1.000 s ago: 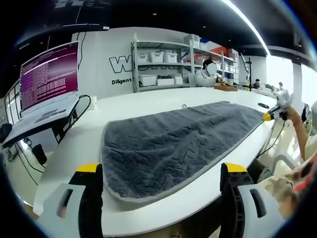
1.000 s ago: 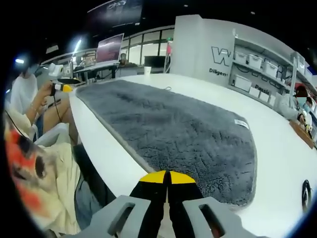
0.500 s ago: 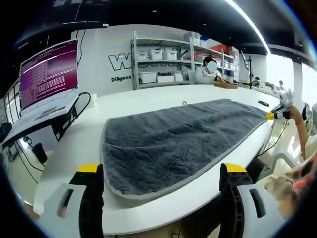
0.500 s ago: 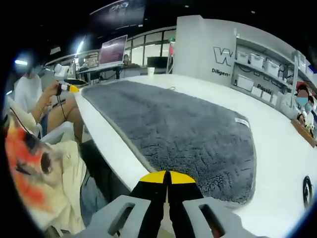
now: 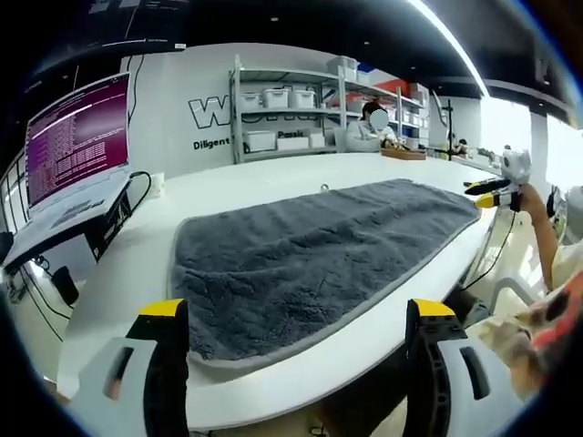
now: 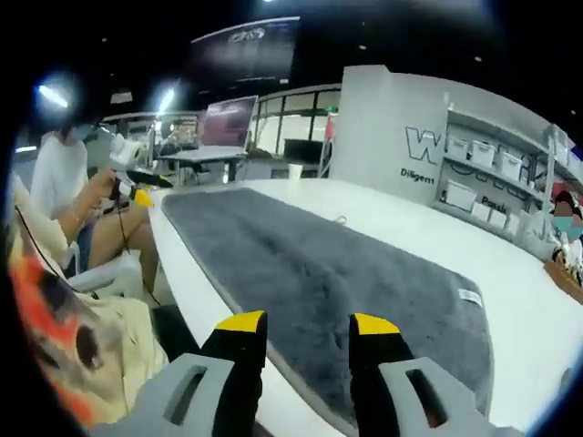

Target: Open the folded towel by lifting each exposed corner and separating the folded layers until the towel lies flat within the target outline without major curled edges

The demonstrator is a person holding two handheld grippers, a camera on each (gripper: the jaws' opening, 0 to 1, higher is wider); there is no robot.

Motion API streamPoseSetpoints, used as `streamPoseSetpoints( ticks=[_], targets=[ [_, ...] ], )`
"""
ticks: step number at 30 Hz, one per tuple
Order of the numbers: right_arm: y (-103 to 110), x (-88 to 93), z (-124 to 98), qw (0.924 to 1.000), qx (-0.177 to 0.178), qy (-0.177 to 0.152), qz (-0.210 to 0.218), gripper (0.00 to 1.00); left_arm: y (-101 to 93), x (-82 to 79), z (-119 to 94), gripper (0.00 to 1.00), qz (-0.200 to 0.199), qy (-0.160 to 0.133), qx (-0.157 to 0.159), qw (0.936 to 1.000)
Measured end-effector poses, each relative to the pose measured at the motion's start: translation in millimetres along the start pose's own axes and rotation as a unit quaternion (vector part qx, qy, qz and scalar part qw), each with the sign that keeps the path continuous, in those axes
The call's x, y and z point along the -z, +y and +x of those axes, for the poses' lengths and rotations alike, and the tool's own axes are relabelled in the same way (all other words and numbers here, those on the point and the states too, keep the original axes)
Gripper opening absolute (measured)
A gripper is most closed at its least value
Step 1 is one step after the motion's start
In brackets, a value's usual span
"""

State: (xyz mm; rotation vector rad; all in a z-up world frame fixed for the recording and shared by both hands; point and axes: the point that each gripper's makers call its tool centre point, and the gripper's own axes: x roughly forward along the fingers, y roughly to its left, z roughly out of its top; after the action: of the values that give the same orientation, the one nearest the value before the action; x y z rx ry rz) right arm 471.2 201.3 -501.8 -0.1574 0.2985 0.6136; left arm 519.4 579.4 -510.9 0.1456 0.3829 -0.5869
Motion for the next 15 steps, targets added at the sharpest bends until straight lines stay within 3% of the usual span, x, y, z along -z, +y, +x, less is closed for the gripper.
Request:
streamPoseSetpoints(
  ticks=[3, 6, 15],
  targets=[
    [7.6, -5.3, 15.4, 1.0000, -0.006, -0.001, 0.000, 0.28, -2.4, -1.8, 0.0, 0.98, -0.004, -0.004, 0.006, 1.0000],
    [36.0, -13.2, 53.1, 0.9991, -0.036, 0.010, -0.018, 0.28, -5.6, -1.0, 1.8, 0.98, -0.003, -0.004, 0.010, 0.9999],
    [72.0, -9.8, 98.1, 0.9944, -0.061, 0.043, -0.074, 0.26, -10.9, 6.5, 8.8, 0.97, -0.002, 0.004, 0.020, 0.9998]
  ],
)
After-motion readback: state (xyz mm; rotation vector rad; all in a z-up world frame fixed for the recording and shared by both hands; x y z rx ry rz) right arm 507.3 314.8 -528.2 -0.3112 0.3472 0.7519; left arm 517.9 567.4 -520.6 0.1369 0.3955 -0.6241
